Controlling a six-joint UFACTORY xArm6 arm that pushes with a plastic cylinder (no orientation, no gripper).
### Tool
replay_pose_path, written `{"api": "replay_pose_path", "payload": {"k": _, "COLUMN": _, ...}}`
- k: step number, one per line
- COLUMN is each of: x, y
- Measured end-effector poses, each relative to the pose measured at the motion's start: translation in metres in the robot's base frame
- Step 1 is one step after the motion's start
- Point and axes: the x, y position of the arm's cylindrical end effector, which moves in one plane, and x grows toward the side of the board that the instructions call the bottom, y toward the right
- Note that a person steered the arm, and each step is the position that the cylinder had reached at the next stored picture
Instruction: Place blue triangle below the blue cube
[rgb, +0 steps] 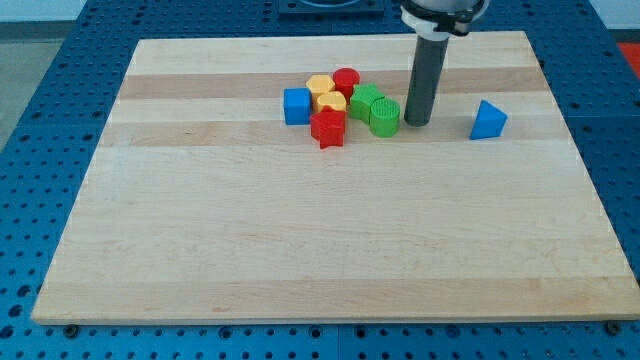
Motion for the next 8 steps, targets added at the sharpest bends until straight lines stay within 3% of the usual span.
{"api": "replay_pose_path", "payload": {"k": 6, "x": 0.002, "y": -0.036}}
{"api": "replay_pose_path", "payload": {"k": 7, "x": 0.002, "y": -0.030}}
{"api": "replay_pose_path", "payload": {"k": 8, "x": -0.003, "y": 0.022}}
